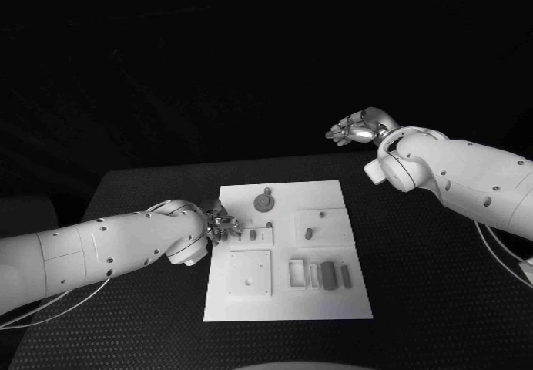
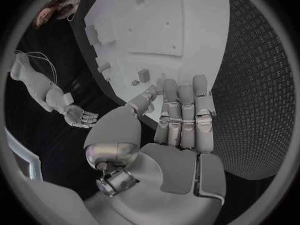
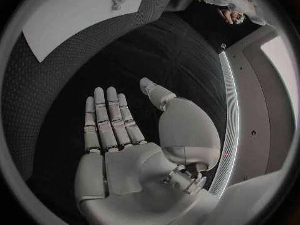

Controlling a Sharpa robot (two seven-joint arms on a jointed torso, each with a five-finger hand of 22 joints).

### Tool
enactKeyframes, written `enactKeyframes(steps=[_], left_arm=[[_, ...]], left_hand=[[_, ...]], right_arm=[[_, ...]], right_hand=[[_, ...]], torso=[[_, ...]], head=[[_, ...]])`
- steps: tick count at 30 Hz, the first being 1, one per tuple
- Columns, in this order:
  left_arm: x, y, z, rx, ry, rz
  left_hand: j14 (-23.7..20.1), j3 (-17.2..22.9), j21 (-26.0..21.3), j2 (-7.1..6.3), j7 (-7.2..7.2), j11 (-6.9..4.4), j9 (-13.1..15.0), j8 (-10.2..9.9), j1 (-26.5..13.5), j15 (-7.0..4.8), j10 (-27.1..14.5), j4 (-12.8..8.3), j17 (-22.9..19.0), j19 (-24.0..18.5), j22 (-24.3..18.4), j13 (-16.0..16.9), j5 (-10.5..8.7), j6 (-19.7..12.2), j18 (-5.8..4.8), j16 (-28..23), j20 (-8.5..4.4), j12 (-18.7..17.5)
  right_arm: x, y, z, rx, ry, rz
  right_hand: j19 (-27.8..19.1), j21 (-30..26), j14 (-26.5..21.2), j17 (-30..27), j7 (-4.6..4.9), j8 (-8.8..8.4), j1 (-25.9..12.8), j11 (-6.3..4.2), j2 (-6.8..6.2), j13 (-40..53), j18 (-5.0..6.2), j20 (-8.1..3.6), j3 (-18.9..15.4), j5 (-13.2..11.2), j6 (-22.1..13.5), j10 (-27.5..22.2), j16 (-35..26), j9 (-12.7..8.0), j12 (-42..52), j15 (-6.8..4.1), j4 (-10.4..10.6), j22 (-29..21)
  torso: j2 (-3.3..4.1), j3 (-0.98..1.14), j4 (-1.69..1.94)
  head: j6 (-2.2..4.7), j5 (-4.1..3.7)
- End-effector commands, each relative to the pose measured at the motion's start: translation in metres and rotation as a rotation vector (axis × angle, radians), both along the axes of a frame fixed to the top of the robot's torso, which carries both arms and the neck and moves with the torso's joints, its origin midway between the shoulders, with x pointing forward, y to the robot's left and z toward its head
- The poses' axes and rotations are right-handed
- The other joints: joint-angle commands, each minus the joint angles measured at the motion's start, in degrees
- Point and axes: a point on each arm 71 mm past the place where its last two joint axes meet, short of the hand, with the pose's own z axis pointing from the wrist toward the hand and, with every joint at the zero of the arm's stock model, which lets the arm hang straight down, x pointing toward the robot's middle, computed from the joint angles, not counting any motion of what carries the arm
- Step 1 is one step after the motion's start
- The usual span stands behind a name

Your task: Assemble the parts on the task board

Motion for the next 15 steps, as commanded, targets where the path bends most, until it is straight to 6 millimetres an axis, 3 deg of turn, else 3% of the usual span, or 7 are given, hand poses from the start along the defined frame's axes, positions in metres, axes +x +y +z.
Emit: enactKeyframes(steps=[1,15], left_arm=[[-0.0010,-0.0030,-0.0009,0.012,0.016,-0.022],[0.0002,-0.0034,-0.0025,0.034,0.022,-0.035]], left_hand=[[0.3,0.2,0.3,0.27,-0.09,-1.03,0.7,0.7,0.5,-0.03,1.3,0.0,-0.1,0.3,1.3,-0.1,0.20,0.6,0.95,0.2,0.09,0.1],[0.2,0.2,0.3,0.30,-0.04,-0.98,0.6,0.6,0.3,-0.02,1.3,0.0,-0.1,0.2,1.3,-0.1,0.04,0.5,0.89,0.1,0.09,0.1]], right_arm=[[-0.0003,0.0022,0.0000,0.000,0.000,0.019],[-0.0004,0.0020,-0.0001,0.000,0.001,0.019]], right_hand=[[-0.4,-0.4,-0.4,0.1,1.28,0.12,-0.2,0.20,-0.43,-0.1,-1.13,-0.14,0.0,-0.1,-0.6,-0.1,-0.4,-0.1,0.3,-0.04,0.5,0.1],[-0.4,-0.4,-0.4,0.1,1.29,0.13,-0.2,0.20,-0.44,-0.1,-1.14,-0.14,0.0,-0.1,-0.6,-0.1,-0.4,-0.1,0.3,-0.03,0.5,0.1]], torso=[[-0.05,0.00,0.05],[-0.05,0.04,0.02]], head=[[-0.09,-0.09],[-0.40,-0.01]])
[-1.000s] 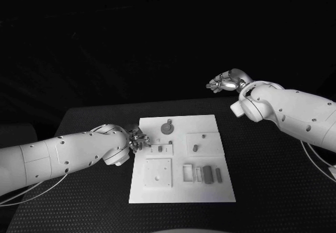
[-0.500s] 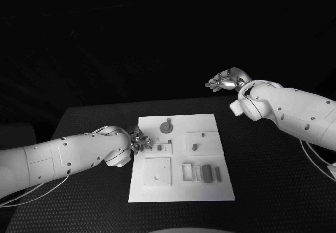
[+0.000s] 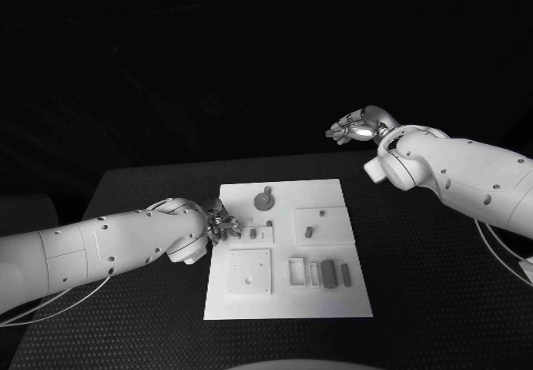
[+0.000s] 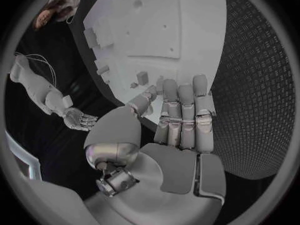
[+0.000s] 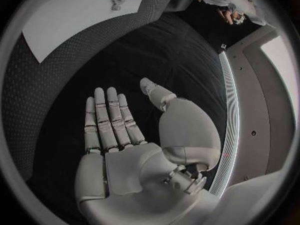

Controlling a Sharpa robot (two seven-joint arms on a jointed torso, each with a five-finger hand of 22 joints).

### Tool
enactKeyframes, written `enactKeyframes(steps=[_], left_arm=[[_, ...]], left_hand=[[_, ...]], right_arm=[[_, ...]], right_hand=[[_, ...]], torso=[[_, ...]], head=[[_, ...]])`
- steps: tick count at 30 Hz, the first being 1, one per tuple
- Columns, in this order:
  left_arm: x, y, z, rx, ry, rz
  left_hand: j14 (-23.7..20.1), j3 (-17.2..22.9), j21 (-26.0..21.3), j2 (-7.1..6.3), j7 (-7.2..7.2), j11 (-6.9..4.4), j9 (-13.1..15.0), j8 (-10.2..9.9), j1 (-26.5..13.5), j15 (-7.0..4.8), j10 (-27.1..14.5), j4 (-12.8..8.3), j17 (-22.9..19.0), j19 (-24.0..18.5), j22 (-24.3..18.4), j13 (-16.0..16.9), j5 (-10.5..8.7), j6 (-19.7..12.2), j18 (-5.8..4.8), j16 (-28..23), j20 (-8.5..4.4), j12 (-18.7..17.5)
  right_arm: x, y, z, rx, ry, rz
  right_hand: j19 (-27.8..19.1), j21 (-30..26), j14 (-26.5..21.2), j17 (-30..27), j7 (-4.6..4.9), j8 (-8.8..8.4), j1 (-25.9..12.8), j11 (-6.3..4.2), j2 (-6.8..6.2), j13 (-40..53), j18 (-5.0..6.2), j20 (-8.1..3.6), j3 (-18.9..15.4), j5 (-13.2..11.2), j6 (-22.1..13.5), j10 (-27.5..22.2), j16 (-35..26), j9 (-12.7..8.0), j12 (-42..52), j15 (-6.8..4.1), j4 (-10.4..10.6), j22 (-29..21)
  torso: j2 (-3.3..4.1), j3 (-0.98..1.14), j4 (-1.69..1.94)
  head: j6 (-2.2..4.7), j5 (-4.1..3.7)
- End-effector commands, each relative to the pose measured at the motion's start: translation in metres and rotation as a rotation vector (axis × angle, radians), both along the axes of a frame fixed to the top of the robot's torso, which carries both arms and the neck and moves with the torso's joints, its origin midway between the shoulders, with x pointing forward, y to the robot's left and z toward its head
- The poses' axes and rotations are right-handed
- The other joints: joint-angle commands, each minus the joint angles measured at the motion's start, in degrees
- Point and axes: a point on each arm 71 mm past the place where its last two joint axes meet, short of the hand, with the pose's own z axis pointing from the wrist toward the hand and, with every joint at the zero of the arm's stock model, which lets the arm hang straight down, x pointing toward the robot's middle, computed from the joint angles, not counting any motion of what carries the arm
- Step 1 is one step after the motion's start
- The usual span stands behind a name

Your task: Assemble the parts on the task board

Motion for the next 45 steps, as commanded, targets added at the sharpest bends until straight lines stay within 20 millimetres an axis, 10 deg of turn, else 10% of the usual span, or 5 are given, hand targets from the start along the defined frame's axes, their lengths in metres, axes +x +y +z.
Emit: enactKeyframes(steps=[1,45], left_arm=[[-0.0003,-0.0023,-0.0009,0.015,0.007,-0.019],[-0.0018,-0.0049,-0.0072,0.061,0.034,-0.059]], left_hand=[[0.2,0.3,0.3,0.29,0.07,-0.98,0.6,0.6,0.3,-0.03,1.1,0.0,-0.1,0.2,1.3,-0.1,0.07,0.4,0.89,0.1,0.08,0.1],[0.1,0.3,0.3,-0.14,0.09,-0.96,0.5,0.5,0.2,-0.03,1.0,0.0,-0.1,0.1,1.3,-0.1,-0.10,0.4,0.84,0.1,0.03,0.0]], right_arm=[[-0.0004,0.0018,0.0001,0.000,0.000,0.018],[-0.0005,0.0006,0.0001,0.000,0.000,0.016]], right_hand=[[-0.4,-0.2,-0.4,0.1,1.29,0.13,-0.2,0.20,-0.44,-0.1,-1.14,-0.14,0.0,-0.1,-0.6,-0.1,-0.4,-0.1,0.3,-0.03,0.5,0.1],[-0.4,-0.4,-0.5,0.1,1.29,0.18,-0.2,0.20,-0.48,-0.2,-1.17,-0.16,0.0,-0.1,-0.6,-0.1,-0.4,-0.2,0.4,-0.02,0.5,0.3]], torso=[[-0.01,0.03,-0.03],[-0.02,-0.01,0.01]], head=[[-0.10,0.05],[-0.77,-0.25]])
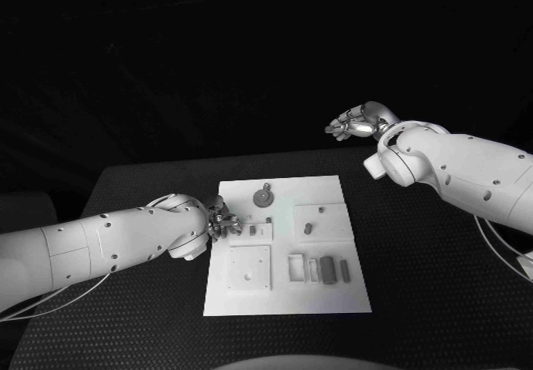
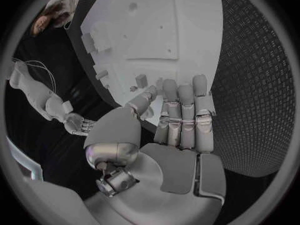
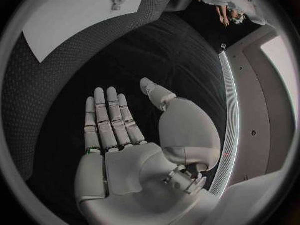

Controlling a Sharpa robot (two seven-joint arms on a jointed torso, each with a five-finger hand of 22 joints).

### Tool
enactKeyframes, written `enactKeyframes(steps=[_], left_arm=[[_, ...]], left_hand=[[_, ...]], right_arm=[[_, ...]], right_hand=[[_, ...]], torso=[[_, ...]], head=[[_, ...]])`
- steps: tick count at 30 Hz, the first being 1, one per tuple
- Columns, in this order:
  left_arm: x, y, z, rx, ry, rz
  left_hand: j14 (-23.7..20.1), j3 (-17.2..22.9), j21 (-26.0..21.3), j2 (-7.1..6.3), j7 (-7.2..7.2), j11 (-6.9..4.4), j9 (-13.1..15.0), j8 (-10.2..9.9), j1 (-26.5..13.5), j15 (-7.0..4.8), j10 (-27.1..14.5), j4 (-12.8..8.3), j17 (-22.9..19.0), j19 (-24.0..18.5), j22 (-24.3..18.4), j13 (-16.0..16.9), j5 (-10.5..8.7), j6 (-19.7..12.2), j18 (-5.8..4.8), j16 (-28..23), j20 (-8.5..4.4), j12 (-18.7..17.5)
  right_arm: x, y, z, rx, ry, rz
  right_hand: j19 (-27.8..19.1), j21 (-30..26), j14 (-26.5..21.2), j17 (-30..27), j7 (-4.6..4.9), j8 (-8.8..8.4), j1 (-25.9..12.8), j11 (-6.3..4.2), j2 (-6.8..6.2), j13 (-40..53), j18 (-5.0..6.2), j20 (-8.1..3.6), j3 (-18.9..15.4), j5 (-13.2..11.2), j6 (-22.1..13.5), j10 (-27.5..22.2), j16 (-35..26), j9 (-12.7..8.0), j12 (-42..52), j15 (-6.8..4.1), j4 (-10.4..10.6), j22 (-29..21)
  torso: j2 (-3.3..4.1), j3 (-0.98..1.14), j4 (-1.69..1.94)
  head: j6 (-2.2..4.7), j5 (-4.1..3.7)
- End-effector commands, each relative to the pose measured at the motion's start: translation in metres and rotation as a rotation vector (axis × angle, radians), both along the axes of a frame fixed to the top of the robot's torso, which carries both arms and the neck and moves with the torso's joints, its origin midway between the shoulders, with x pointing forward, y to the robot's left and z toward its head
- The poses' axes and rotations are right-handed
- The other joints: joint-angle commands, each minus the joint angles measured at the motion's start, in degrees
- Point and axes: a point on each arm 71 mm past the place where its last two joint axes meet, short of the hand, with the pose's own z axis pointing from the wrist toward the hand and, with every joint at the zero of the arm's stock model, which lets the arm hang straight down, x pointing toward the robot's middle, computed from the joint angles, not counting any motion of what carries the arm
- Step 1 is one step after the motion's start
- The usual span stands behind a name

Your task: Assemble the parts on the task board

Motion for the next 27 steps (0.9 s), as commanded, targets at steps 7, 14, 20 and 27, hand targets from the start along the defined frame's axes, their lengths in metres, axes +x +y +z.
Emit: enactKeyframes(steps=[7,14,20,27], left_arm=[[-0.0037,0.0003,-0.0059,0.027,0.033,-0.018],[-0.0035,0.0025,-0.0061,0.032,0.034,-0.017],[-0.0032,0.0043,-0.0063,0.034,0.030,-0.011],[-0.0031,0.0053,-0.0066,0.037,0.032,-0.012]], left_hand=[[0.1,0.3,0.3,0.28,-0.03,-0.96,0.4,0.2,0.5,-0.02,0.9,0.0,-0.1,0.1,1.3,-0.1,0.37,0.5,0.78,0.1,-0.17,0.0],[0.1,0.4,0.3,0.37,-0.07,-0.98,0.4,0.3,0.6,-0.02,1.0,-0.1,-0.1,0.1,1.3,-0.1,0.37,0.6,0.78,0.1,-0.18,0.0],[0.1,0.4,0.3,0.50,-0.14,-1.04,0.5,0.5,0.7,-0.02,1.0,-0.2,-0.1,0.1,1.3,0.0,0.42,0.9,0.76,0.2,-0.19,0.1],[0.1,0.4,0.4,0.60,-0.19,-1.09,0.6,0.6,0.8,-0.03,1.1,-0.2,0.0,0.1,1.3,0.0,0.44,1.0,0.76,0.3,-0.20,0.2]], right_arm=[[-0.0003,0.0012,0.0000,-0.001,-0.001,0.016],[0.0001,0.0009,-0.0001,-0.001,-0.001,0.015],[0.0000,0.0015,-0.0002,-0.001,-0.001,0.016],[0.0001,0.0012,-0.0003,-0.001,-0.001,0.016]], right_hand=[[-0.4,-0.4,-0.5,0.1,1.30,0.19,-0.2,0.20,-0.47,-0.1,-1.17,-0.16,0.1,-0.1,-0.2,-0.1,-0.2,-0.1,0.4,-0.02,0.4,0.1],[-0.4,-0.5,-0.5,0.1,1.31,0.20,-0.2,0.20,-0.47,-0.1,-1.18,-0.16,0.1,-0.1,-0.2,-0.1,-0.2,-0.1,0.4,-0.01,0.4,0.1],[-0.4,-0.5,-0.5,0.1,1.31,0.21,-0.2,0.20,-0.46,-0.1,-1.18,-0.16,0.1,-0.1,-0.2,-0.1,-0.2,-0.1,0.4,-0.01,0.4,0.2],[-0.4,-0.5,-0.5,0.1,1.31,0.22,-0.2,0.21,-0.46,-0.2,-1.18,-0.16,0.1,-0.1,-0.2,-0.1,-0.2,-0.1,0.4,-0.01,0.4,0.2]], torso=[[0.00,-0.03,0.04],[0.04,-0.03,0.02],[-0.01,-0.05,0.02],[0.01,-0.05,0.04]], head=[[-0.01,-0.06],[-0.12,-0.01],[-0.14,0.01],[-0.10,0.01]])
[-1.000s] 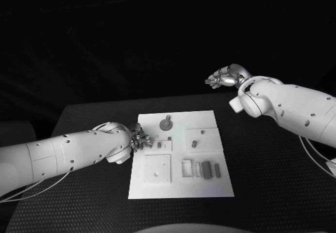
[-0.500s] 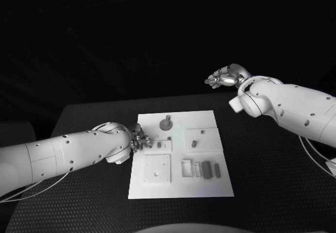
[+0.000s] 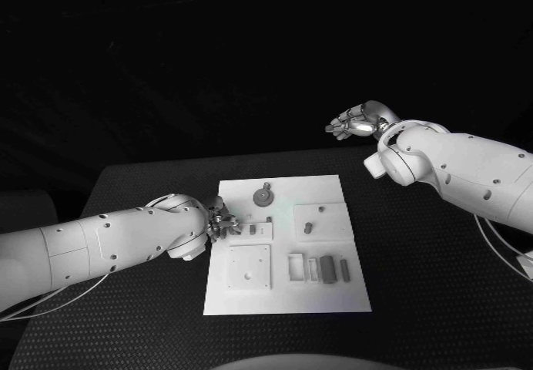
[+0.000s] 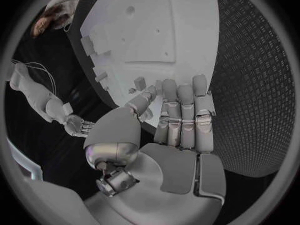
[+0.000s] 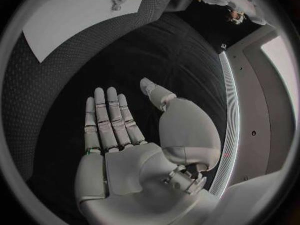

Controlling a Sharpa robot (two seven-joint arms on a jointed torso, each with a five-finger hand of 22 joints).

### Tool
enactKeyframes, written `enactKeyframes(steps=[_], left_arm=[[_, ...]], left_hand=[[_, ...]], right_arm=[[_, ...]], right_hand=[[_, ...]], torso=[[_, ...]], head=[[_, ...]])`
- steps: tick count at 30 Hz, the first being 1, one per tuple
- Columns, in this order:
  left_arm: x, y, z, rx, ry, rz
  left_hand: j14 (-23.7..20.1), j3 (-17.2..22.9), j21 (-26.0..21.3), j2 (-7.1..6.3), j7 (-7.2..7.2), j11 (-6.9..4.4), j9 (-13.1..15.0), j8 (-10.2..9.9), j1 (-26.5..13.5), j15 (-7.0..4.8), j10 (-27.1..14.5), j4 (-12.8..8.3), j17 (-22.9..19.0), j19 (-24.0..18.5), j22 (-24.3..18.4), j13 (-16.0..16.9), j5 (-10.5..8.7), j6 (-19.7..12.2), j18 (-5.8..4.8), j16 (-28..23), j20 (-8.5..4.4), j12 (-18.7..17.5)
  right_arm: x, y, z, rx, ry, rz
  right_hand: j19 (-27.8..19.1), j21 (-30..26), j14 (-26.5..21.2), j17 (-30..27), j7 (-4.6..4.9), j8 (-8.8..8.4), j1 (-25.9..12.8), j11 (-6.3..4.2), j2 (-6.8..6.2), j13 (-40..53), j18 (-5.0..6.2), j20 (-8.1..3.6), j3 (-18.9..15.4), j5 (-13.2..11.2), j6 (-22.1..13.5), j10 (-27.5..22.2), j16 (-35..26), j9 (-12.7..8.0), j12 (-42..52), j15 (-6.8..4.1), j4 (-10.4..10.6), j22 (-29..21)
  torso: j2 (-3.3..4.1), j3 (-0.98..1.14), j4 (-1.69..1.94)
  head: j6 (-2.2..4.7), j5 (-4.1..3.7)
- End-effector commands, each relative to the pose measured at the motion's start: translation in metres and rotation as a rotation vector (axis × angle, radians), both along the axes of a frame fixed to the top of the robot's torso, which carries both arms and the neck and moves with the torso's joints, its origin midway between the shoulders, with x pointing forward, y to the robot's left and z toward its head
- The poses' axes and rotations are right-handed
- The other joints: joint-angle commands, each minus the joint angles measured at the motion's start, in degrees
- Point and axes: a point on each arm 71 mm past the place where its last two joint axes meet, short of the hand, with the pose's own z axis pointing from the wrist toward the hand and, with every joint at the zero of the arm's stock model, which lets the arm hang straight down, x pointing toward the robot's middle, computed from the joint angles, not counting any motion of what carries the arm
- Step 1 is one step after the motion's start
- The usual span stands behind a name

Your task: Assemble the parts on the task board

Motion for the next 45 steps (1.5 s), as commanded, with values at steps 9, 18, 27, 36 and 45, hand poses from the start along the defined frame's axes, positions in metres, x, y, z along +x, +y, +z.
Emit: enactKeyframes(steps=[9,18,27,36,45], left_arm=[[-0.0017,0.0018,-0.0046,0.026,0.023,-0.003],[-0.0012,-0.0003,-0.0046,0.016,0.022,-0.006],[-0.0013,-0.0033,-0.0047,0.014,0.024,-0.015],[-0.0009,-0.0045,-0.0046,0.017,0.022,-0.020],[-0.0004,-0.0052,-0.0044,0.015,0.018,-0.019]], left_hand=[[0.2,0.2,0.4,0.61,-0.10,-0.82,0.2,0.3,0.9,-0.03,0.6,-0.1,0.0,0.2,1.4,0.1,0.23,0.5,0.62,0.3,-0.21,0.3],[0.1,-2.0,0.5,-3.12,-0.11,-0.81,0.5,0.6,-2.4,-0.03,0.5,2.4,0.0,0.2,1.3,0.2,-0.60,0.4,0.59,0.4,-0.23,0.3],[0.1,-3.0,0.5,-5.81,-0.24,-0.94,0.7,0.7,-5.2,-0.17,0.5,4.8,0.0,0.2,1.3,0.2,-0.57,0.4,0.76,0.5,-0.36,0.4],[0.2,-3.0,0.5,-6.56,-0.33,-1.03,0.8,0.9,-5.6,-0.23,0.6,5.4,0.0,0.3,1.3,0.3,-0.57,0.5,0.81,0.6,-0.41,0.5],[0.2,-3.0,0.6,-6.85,-0.38,-1.07,0.8,0.9,-5.9,-0.25,0.7,5.7,0.1,0.4,1.3,0.4,-0.57,0.6,0.82,0.7,-0.43,0.5]], right_arm=[[-0.0002,0.0015,-0.0001,-0.001,-0.001,0.017],[-0.0002,0.0015,-0.0001,-0.001,-0.001,0.017],[-0.0002,0.0016,-0.0001,0.000,-0.001,0.017],[-0.0002,0.0013,-0.0001,0.000,-0.001,0.017],[-0.0001,0.0016,-0.0002,0.000,-0.001,0.017]], right_hand=[[-0.4,-0.3,-0.5,0.1,1.31,0.23,-0.2,0.21,-0.45,-0.1,-1.18,-0.17,0.0,-0.1,-0.2,-0.1,-0.3,-0.1,0.2,-0.01,0.2,0.1],[-0.4,-0.4,-0.5,0.1,1.31,0.24,-0.2,0.21,-0.47,-0.1,-1.18,-0.17,-0.1,-0.1,-0.2,-0.1,-0.3,-0.1,0.2,-0.01,0.2,0.2],[-0.4,-0.4,-0.5,0.1,1.31,0.24,-0.2,0.21,-0.47,-0.1,-1.19,-0.17,-0.1,-0.1,-0.2,-0.1,-0.3,-0.1,0.2,-0.01,0.2,0.2],[-0.4,-0.4,-0.5,0.1,1.32,0.25,-0.2,0.21,-0.47,-0.2,-1.19,-0.17,-0.1,-0.1,-0.3,-0.1,-0.3,-0.1,0.2,0.00,0.3,0.3],[-0.4,-0.5,-0.5,0.2,1.32,0.27,-0.2,0.21,-0.47,-0.2,-1.19,-0.18,-0.1,-0.1,-0.3,-0.1,-0.3,-0.2,0.2,0.00,0.3,0.3]], torso=[[0.01,0.05,-0.02],[0.00,0.10,-0.05],[-0.02,0.11,-0.08],[0.00,0.08,-0.06],[0.00,0.04,-0.05]], head=[[-0.04,0.03],[-0.02,0.07],[-0.04,0.09],[-0.03,0.07],[0.03,0.07]])
